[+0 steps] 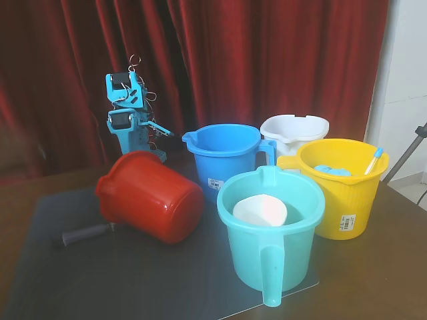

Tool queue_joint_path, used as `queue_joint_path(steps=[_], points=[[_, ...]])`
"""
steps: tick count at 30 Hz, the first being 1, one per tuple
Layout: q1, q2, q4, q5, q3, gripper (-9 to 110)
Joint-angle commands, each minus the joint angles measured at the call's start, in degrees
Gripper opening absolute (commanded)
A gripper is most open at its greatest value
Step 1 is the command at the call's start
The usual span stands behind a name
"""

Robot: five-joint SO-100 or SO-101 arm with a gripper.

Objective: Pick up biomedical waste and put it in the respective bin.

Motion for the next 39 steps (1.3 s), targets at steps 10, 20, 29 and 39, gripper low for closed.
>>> queue_joint_path(steps=[10,20,29,39], points=[[-0.53,-0.53,-0.35,-0.26,2.11,0],[-0.53,-0.53,-0.35,0.09,2.02,0],[-0.53,-0.53,-0.35,0.53,2.02,0],[-0.53,-0.53,-0.35,0.53,2.02,0]])
